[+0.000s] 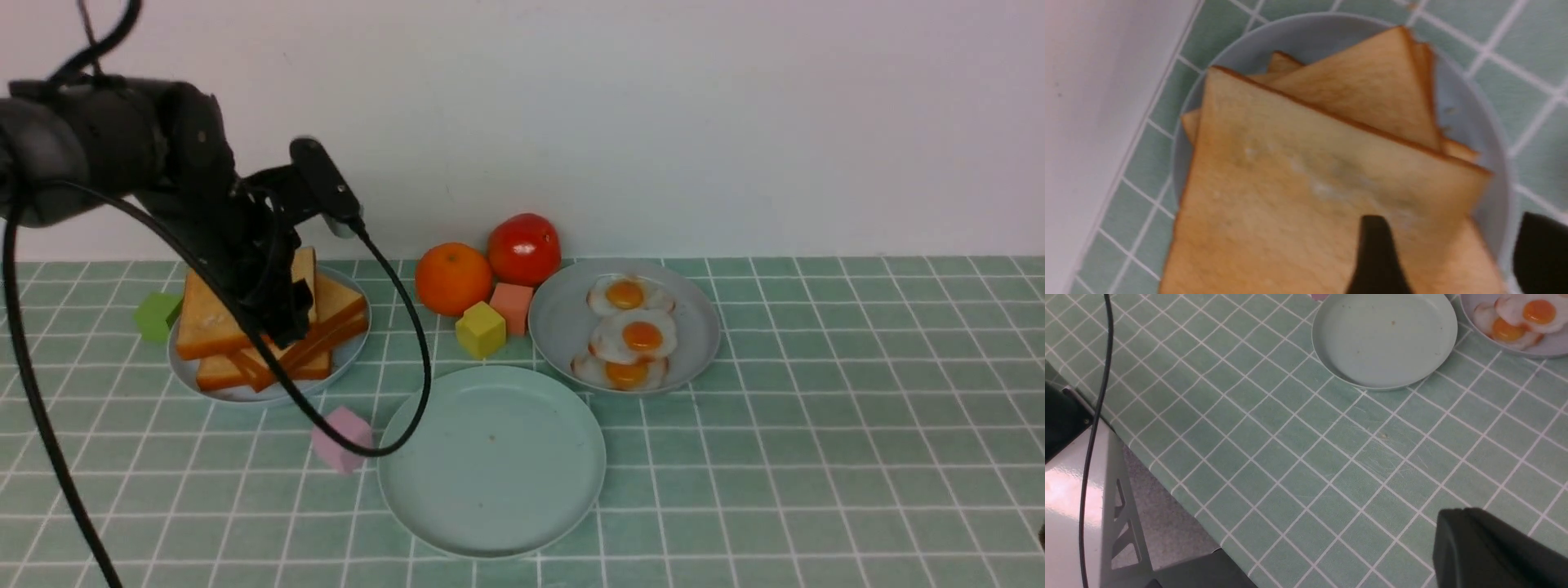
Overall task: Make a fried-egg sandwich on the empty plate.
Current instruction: Use the left arm to grab a slice of bread, then use the left arm to put a slice of bread into the empty plate in the middle
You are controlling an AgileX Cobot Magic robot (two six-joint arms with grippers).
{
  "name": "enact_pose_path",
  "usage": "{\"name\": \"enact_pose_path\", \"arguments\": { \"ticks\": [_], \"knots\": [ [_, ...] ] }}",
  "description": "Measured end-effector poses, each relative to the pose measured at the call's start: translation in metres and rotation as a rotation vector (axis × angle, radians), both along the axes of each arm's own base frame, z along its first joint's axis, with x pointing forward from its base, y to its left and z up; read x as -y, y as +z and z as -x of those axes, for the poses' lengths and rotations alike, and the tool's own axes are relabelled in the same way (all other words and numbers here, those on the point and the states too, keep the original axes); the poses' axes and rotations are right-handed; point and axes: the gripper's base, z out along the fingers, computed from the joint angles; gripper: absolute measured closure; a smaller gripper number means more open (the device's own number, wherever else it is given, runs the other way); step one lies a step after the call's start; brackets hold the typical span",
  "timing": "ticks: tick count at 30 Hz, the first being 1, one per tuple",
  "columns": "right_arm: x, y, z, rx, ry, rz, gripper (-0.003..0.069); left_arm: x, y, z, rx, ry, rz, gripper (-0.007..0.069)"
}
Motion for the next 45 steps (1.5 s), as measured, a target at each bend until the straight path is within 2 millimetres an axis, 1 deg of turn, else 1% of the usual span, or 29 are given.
{"name": "enact_pose_path", "arguments": {
  "ticks": [4, 6, 9, 10, 11, 16, 17, 18, 19, 21, 23, 27, 28, 30, 31, 33, 34, 35, 36, 37, 38, 39, 41, 43, 45],
  "knots": [
    [0.0, 0.0, 0.0, 0.0, 0.0, 0.0, 0.0648, -0.001, -0.012, -0.005, 0.001, -0.01, -0.024, 0.0139],
    [0.0, 0.0, 0.0, 0.0, 0.0, 0.0, 0.0647, -0.001, -0.016, -0.007, -0.007, -0.013, -0.031, 0.015],
    [0.0, 0.0, 0.0, 0.0, 0.0, 0.0, 0.0645, -0.001, -0.023, -0.008, -0.02, -0.016, -0.039, 0.0191],
    [0.0, 0.0, 0.0, 0.0, 0.0, 0.0, 0.0645, -0.001, -0.024, -0.009, -0.02, -0.018, -0.045, 0.023],
    [0.0, 0.0, 0.0, 0.0, 0.0, 0.0, 0.0645, -0.001, -0.024, -0.009, -0.021, -0.018, -0.045, 0.0235],
    [0.0, 0.0, 0.0, 0.0, 0.0, 0.0, 0.0642, -0.002, -0.027, -0.01, -0.014, -0.027, -0.058, 0.0429],
    [0.0, 0.0, 0.0, 0.0, 0.0, 0.0, 0.0641, -0.002, -0.027, -0.011, -0.012, -0.028, -0.059, 0.0435],
    [0.0, 0.0, 0.0, 0.0, 0.0, 0.0, 0.064, -0.002, -0.026, -0.011, -0.007, -0.034, -0.066, 0.0473],
    [0.0, 0.0, 0.0, 0.0, 0.0, 0.0, 0.0639, -0.002, -0.026, -0.011, -0.003, -0.038, -0.072, 0.0491],
    [0.0, 0.0, 0.0, 0.0, 0.0, 0.0, 0.0636, -0.002, -0.026, -0.011, 0.0, -0.044, -0.082, 0.0498],
    [0.0, 0.0, 0.0, -0.002, 0.002, -0.004, 0.0636, 0.0, -0.024, -0.011, 0.006, -0.048, -0.085, 0.0498],
    [-0.001, 0.0, 0.0, -0.003, 0.003, -0.007, 0.0632, 0.002, -0.009, -0.006, 0.026, -0.06, -0.094, 0.0498],
    [-0.001, 0.0, 0.0, -0.003, 0.003, -0.007, 0.0632, 0.003, -0.007, -0.005, 0.028, -0.06, -0.095, 0.0499],
    [-0.001, 0.0, 0.0, -0.004, 0.004, -0.009, 0.0629, 0.011, 0.011, 0.003, 0.052, -0.054, -0.076, 0.0515],
    [-0.001, 0.0, 0.0, -0.004, 0.004, -0.009, 0.0629, 0.012, 0.014, 0.004, 0.058, -0.052, -0.073, 0.0515],
    [-0.001, 0.0, 0.001, -0.005, 0.004, -0.009, 0.0627, 0.027, 0.035, 0.017, 0.077, -0.013, -0.022, 0.0519],
    [-0.001, 0.0, 0.001, -0.006, 0.005, -0.008, 0.0627, 0.033, 0.042, 0.022, 0.077, 0.014, 0.007, 0.0519],
    [-0.001, 0.0, 0.001, -0.007, 0.005, -0.005, 0.0627, 0.046, 0.05, 0.031, 0.076, 0.028, 0.04, 0.0519],
    [-0.001, 0.0, 0.001, -0.009, 0.006, -0.004, 0.0627, 0.048, 0.05, 0.032, 0.073, 0.03, 0.044, 0.0519],
    [0.0, 0.0, 0.001, -0.009, 0.006, -0.002, 0.0627, 0.066, 0.057, 0.045, 0.069, 0.033, 0.08, 0.0519],
    [0.0, 0.0, 0.001, -0.009, 0.006, -0.002, 0.0627, 0.084, 0.056, 0.057, 0.05, 0.022, 0.099, 0.0519],
    [0.0, 0.0, 0.001, -0.009, 0.005, -0.001, 0.0627, 0.097, 0.055, 0.065, 0.039, -0.003, 0.106, 0.0519],
    [0.0, 0.0, 0.001, -0.009, 0.005, -0.001, 0.0627, 0.134, 0.042, 0.09, -0.006, -0.074, 0.113, 0.0519],
    [0.0, 0.0, 0.001, -0.008, 0.004, 0.001, 0.0627, 0.161, 0.025, 0.11, -0.038, -0.142, 0.099, 0.0519],
    [0.0, 0.0, 0.001, -0.008, 0.004, 0.001, 0.0627, 0.181, 0.01, 0.123, -0.042, -0.194, 0.078, 0.0521]
  ]
}}
